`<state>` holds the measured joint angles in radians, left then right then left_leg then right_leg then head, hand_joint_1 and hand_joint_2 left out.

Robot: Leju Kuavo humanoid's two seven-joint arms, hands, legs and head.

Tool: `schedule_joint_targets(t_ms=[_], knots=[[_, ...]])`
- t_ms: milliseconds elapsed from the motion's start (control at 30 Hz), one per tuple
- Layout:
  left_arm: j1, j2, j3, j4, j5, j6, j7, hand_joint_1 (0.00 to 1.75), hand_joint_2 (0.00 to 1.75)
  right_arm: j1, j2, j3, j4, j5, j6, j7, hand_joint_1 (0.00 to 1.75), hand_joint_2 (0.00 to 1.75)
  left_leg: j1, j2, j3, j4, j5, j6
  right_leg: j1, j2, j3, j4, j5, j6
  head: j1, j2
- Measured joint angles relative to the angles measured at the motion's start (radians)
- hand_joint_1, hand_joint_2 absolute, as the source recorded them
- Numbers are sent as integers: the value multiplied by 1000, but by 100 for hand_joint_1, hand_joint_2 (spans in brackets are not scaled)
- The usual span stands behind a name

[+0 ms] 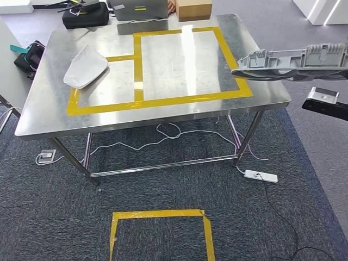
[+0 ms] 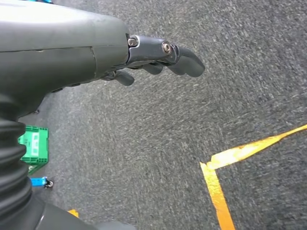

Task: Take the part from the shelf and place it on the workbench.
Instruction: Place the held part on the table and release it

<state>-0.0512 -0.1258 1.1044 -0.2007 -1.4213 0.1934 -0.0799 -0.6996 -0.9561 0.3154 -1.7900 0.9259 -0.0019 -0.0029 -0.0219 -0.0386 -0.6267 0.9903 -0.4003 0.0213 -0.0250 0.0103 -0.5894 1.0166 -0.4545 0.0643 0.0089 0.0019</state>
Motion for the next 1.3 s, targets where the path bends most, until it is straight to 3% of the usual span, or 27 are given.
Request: schedule_joint_targets(t_ms=[67,133,200,233,267,333,367,400,433,500,567,600,633,700,733,767,800,867,900,933,1033,1100,1167,1233,1267,1300], knots=[[-1,1,0,0,-5,5,7,0,175,20,1,8,8,7,-23,4,175,175,5,0,27,-40,7,17,2,0,4,-8,2,8,2,0],[-1,1,0,-1,-9,9,13,0,175,36,4,16,16,14,-41,6,175,175,15,3,56,-75,15,24,3,-1,-30,55,-24,11,7,0],[-2,3,0,-1,-11,13,16,0,175,51,8,25,26,21,-52,6,175,175,21,5,68,-78,8,22,-2,-1,-101,178,-69,20,10,0],[-2,3,0,-1,-12,14,17,0,175,62,11,29,30,24,-56,6,175,175,25,6,73,-76,2,17,-7,-2,-130,221,-76,27,10,0],[-1,4,0,-1,-12,15,18,0,175,73,14,31,34,26,-57,6,175,175,30,6,79,-73,-5,10,-13,-3,-141,228,-62,35,10,0],[0,3,0,-1,-12,15,19,0,175,89,20,33,39,28,-59,6,175,175,44,4,88,-55,-27,-9,-27,-5,-104,130,10,57,11,0],[0,8,0,-2,-12,17,20,0,175,96,25,33,44,29,-61,6,175,175,49,2,88,-40,-42,-23,-33,-1,-76,75,34,72,15,0],[0,11,0,-3,-12,18,20,0,175,100,30,35,48,29,-65,6,175,175,51,1,85,-22,-57,-35,-39,4,-54,35,43,75,19,0],[0,14,0,-5,-12,20,21,0,175,108,35,36,52,30,-68,7,175,175,49,1,82,-9,-70,-44,-43,10,-44,20,38,70,20,0],[0,15,0,-7,-12,23,22,0,175,124,42,37,57,32,-72,8,175,175,46,1,80,2,-86,-53,-45,17,-44,32,15,40,16,0],[-1,16,0,-7,-12,25,25,0,175,136,44,35,59,32,-74,8,175,175,44,8,78,14,-96,-60,-43,15,-41,43,-1,20,8,0],[-2,15,0,-8,-12,25,26,0,175,138,44,34,59,32,-74,8,175,175,44,16,61,46,-107,-63,-41,14,-35,43,-8,12,6,0],[-2,14,0,-8,-12,26,26,0,175,141,44,33,59,32,-74,8,175,175,43,23,28,101,-125,-64,-38,12,-27,41,-15,4,5,0],[-2,12,0,-8,-12,26,26,0,175,146,44,32,60,32,-74,8,175,175,41,31,-71,246,-165,-59,-30,9,-7,33,-29,-6,4,0],[-1,11,0,-8,-12,26,27,0,175,148,44,32,60,32,-74,8,175,175,39,31,-116,298,-166,-54,-27,8,5,30,-37,-9,4,0],[0,10,0,-8,-12,26,27,0,175,151,45,32,60,32,-74,8,175,175,36,31,-146,316,-145,-47,-23,8,19,27,-48,-10,4,0],[2,9,0,-8,-12,26,28,0,175,152,45,32,60,32,-74,8,175,175,31,31,-156,295,-101,-37,-19,8,38,23,-61,-10,4,0],[7,8,0,-8,-12,26,28,0,175,154,45,32,60,32,-74,8,175,175,18,31,-133,169,23,-12,-13,7,81,8,-87,-10,4,0],[9,7,0,-8,-12,26,28,0,175,155,46,32,61,32,-75,8,175,175,11,31,-113,109,64,0,-9,8,101,-3,-98,-7,4,0],[11,7,0,-8,-12,26,28,0,175,155,47,32,61,32,-75,8,175,175,7,31,-90,61,77,9,-6,9,120,-16,-106,-4,4,0],[8,7,0,-8,-11,26,28,0,175,152,49,30,61,32,-76,8,175,175,8,31,-40,6,30,12,-3,9,157,-31,-105,14,3,0],[6,6,0,-8,-11,27,29,0,175,152,50,28,62,32,-77,9,175,175,13,26,-10,-10,9,16,-4,3,129,34,-87,24,7,0],[9,5,1,-8,-11,27,29,0,175,157,54,30,65,32,-78,8,175,175,15,20,23,-19,-12,21,-2,-2,55,156,-102,23,11,0],[15,5,1,-8,-10,27,29,0,175,164,61,32,69,32,-78,8,175,175,14,15,57,-21,-41,24,2,-2,-25,241,-173,21,12,0],[18,4,1,-8,-9,27,29,0,175,168,62,32,70,33,-78,7,175,175,14,12,76,-21,-56,24,4,-2,-55,251,-208,21,12,0],[20,4,1,-8,-9,27,29,0,175,172,63,32,71,33,-78,7,175,175,14,9,95,-21,-72,25,5,-2,-78,237,-225,20,12,0]])
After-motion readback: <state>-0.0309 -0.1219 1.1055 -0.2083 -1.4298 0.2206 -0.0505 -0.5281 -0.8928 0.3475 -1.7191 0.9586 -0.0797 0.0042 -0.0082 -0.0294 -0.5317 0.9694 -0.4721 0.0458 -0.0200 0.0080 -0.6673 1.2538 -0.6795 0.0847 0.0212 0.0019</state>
